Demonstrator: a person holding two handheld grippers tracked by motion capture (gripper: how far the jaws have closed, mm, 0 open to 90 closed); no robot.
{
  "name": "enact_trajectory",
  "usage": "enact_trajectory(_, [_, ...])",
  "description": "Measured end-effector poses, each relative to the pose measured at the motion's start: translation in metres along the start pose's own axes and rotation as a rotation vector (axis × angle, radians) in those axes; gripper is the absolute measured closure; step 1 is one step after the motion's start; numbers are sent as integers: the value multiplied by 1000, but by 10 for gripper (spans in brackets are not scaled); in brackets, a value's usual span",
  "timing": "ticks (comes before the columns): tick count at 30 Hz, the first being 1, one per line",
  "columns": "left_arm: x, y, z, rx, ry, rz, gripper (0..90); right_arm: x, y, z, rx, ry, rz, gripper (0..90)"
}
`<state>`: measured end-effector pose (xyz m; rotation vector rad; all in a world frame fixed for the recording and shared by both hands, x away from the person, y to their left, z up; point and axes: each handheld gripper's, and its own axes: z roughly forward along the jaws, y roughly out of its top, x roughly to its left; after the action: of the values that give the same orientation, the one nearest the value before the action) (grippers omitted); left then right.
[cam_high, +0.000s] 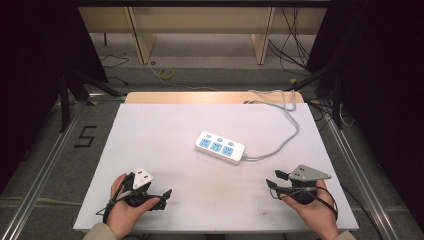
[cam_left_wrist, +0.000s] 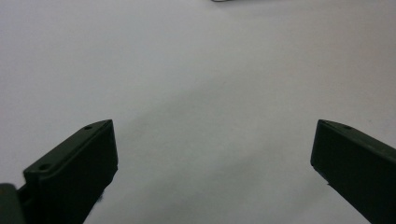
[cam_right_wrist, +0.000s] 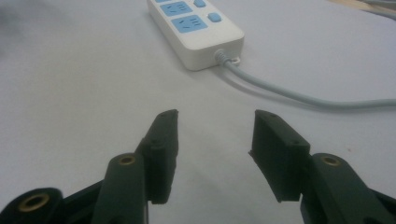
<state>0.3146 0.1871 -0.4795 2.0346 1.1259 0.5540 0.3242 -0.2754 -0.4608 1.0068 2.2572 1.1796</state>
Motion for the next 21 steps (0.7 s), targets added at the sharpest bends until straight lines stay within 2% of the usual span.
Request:
enact_trajectory(4, [0, 0, 0, -2, 5, -1, 8, -1, 2, -1, 2, -14, -10, 601])
enact_trajectory(8, [0, -1, -1, 1, 8, -4, 12, -1, 4, -1, 11, -3, -31, 747])
enact_trajectory(10, [0, 0, -1, 3, 8, -4, 14, -1, 5, 0, 22, 0, -41, 787])
enact_trajectory(21, [1, -1, -1, 4, 12, -11, 21, 3, 11, 3, 41, 4, -53, 900])
